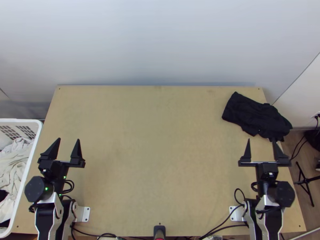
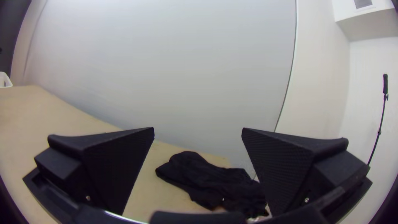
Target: Fold the t-shirt
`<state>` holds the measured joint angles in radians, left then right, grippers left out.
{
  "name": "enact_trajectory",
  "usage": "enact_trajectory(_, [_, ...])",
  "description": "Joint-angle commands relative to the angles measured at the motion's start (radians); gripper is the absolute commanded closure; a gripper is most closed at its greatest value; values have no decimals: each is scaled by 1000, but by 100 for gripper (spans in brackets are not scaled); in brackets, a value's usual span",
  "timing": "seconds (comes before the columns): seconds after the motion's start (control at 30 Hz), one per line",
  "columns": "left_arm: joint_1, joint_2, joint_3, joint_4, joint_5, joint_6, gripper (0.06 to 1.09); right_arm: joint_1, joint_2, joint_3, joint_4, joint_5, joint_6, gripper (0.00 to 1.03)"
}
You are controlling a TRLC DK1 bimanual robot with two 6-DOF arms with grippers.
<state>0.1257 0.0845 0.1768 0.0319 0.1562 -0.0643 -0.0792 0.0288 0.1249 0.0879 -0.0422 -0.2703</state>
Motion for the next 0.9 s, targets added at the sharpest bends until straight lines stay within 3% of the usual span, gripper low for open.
enact_trajectory(0.0, [34,-86,-79,34,0,-9,10,6,-32,-99,10,-1,65,4])
enact_trajectory(0.4, [29,-86,-157,37,3,-31,10,84,-33,-122,-33,-1,43,4])
enact_trajectory(0.6, [26,-86,-177,33,5,-32,10,78,-24,-117,-85,1,-23,4])
enact_trajectory(0.87, [22,-84,-177,0,5,-22,10,47,-32,-117,-89,13,-4,4])
